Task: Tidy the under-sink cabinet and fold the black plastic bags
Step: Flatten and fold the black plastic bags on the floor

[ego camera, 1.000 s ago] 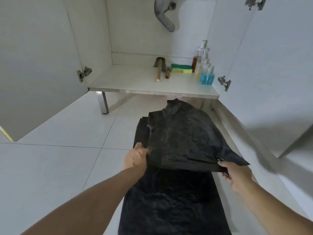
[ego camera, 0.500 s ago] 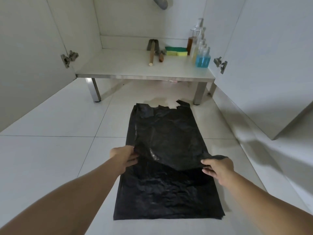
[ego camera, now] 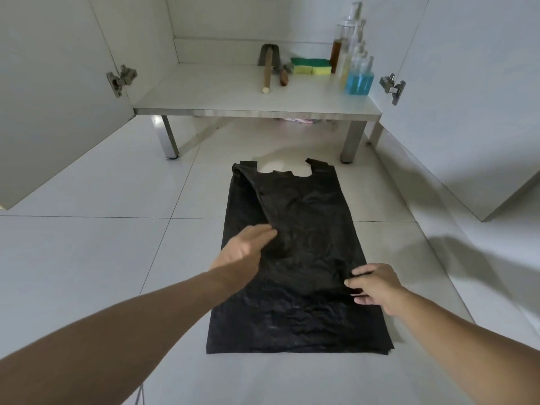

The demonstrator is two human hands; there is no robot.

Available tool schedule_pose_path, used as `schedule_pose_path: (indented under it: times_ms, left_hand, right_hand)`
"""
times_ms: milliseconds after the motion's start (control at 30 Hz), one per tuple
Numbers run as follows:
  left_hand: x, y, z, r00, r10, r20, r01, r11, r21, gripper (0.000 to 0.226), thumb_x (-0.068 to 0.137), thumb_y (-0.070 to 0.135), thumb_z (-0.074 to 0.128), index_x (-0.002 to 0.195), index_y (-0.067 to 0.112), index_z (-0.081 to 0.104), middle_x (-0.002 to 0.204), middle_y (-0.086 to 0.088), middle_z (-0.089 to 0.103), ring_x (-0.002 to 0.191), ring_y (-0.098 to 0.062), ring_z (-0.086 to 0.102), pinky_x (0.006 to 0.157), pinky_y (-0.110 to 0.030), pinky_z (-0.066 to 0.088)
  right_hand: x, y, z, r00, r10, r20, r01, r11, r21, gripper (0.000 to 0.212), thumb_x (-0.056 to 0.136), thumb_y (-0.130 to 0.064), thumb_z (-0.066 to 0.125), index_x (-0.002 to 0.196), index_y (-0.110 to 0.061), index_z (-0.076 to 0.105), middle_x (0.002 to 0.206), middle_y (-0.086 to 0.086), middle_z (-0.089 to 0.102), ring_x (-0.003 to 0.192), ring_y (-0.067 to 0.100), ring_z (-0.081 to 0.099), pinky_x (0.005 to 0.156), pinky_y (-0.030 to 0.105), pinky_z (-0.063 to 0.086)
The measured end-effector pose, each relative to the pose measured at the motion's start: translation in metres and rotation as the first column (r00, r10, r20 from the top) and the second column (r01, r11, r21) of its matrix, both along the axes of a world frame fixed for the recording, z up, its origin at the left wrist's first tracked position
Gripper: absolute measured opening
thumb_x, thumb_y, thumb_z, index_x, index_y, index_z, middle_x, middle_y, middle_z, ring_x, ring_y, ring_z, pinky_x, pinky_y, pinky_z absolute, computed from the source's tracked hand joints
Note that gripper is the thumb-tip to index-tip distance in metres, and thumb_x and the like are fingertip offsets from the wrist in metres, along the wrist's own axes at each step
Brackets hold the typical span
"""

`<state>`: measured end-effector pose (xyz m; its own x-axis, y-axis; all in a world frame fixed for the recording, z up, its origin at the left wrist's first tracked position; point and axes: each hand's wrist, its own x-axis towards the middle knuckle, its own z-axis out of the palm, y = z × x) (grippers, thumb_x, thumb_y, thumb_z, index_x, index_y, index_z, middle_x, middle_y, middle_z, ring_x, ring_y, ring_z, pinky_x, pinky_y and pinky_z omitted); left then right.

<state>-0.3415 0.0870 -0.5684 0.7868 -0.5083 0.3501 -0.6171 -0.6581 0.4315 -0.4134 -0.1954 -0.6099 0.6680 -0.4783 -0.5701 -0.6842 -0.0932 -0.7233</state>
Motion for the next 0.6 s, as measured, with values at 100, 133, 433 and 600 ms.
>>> schedule_pose_path:
  times_ms: [100,133,433,600]
  left_hand:
    - [-0.018,0.014,-0.016,0.899,0.196,-0.393,-0.079,0.953,0.293,0.053,0.091,-0.008,0.049,0.139,0.014,0.051,0.145,-0.006,0.046,0.132,-0.026,0.047,0.113,-0.029,0.032]
    - [-0.019,0.019,-0.020,0.826,0.315,-0.467,-0.179,0.933,0.313,0.051,0.093,-0.004,0.049,0.139,0.017,0.051,0.144,-0.006,0.046,0.130,-0.025,0.047,0.112,-0.031,0.036]
    - [-0.009,0.032,-0.025,0.669,0.501,-0.549,-0.405,0.865,0.296,0.046,0.090,0.001,0.053,0.134,0.013,0.055,0.125,-0.011,0.057,0.108,-0.031,0.060,0.090,-0.037,0.055]
    - [-0.012,0.033,-0.026,0.535,0.535,-0.654,-0.530,0.815,0.233,0.055,0.084,0.001,0.066,0.136,0.013,0.055,0.117,-0.012,0.061,0.102,-0.031,0.063,0.084,-0.036,0.058]
  right_hand:
    - [-0.003,0.004,-0.002,0.992,0.095,-0.084,-0.102,0.991,-0.084,0.023,0.076,-0.009,0.083,0.094,-0.008,0.069,0.096,0.014,0.063,0.086,0.030,0.067,0.068,0.041,0.062]
    - [-0.003,0.005,-0.003,0.989,0.114,-0.097,-0.124,0.986,-0.108,0.021,0.078,-0.011,0.081,0.094,-0.009,0.069,0.094,0.013,0.063,0.085,0.029,0.067,0.068,0.041,0.062]
    - [-0.004,0.003,-0.004,0.973,0.172,-0.151,-0.201,0.958,-0.202,0.014,0.089,-0.007,0.067,0.102,-0.010,0.067,0.095,0.011,0.068,0.078,0.020,0.071,0.061,0.032,0.061]
    - [-0.007,0.003,0.001,0.976,0.166,-0.140,-0.201,0.937,-0.287,0.014,0.084,-0.005,0.071,0.097,-0.010,0.070,0.091,0.006,0.063,0.080,0.020,0.063,0.066,0.034,0.062]
